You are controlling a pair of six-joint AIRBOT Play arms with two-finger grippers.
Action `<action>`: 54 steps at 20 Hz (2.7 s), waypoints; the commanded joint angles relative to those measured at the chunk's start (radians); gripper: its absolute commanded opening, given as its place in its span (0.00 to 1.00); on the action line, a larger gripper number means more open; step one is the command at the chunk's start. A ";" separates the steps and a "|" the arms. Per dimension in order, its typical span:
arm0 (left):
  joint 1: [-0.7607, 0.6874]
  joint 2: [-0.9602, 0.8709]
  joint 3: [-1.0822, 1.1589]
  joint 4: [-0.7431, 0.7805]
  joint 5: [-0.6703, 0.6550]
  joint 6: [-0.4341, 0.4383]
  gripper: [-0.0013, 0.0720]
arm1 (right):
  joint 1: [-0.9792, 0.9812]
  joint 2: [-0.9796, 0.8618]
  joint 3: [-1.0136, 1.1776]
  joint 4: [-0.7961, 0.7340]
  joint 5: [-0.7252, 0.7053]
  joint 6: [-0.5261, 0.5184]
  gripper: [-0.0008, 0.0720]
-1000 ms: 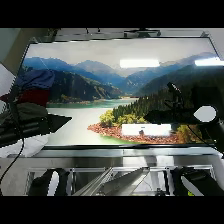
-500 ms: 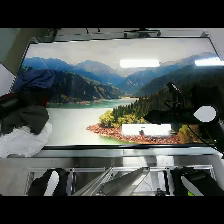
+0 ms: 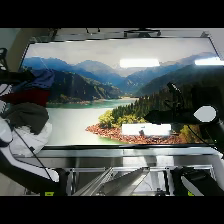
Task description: Fold the shirts.
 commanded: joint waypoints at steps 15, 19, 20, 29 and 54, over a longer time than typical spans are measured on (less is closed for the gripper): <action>-0.069 -0.006 0.222 -0.306 -0.068 -0.035 0.04 | 0.001 0.000 0.000 0.000 0.000 0.000 0.04; -0.173 0.216 0.084 -0.473 -0.245 -0.076 0.04 | 0.001 0.000 0.000 0.000 0.000 0.000 0.04; -0.215 0.267 0.032 -0.520 -0.288 -0.077 0.04 | 0.001 0.000 0.000 0.000 0.000 0.000 0.04; -0.695 0.586 -0.521 -0.401 -0.200 -0.168 0.04 | 0.001 0.000 0.000 0.020 0.000 0.000 0.04; -0.255 0.723 -1.275 -0.434 0.067 -0.067 0.98 | -0.062 -0.408 0.194 -0.161 -0.198 -0.148 0.64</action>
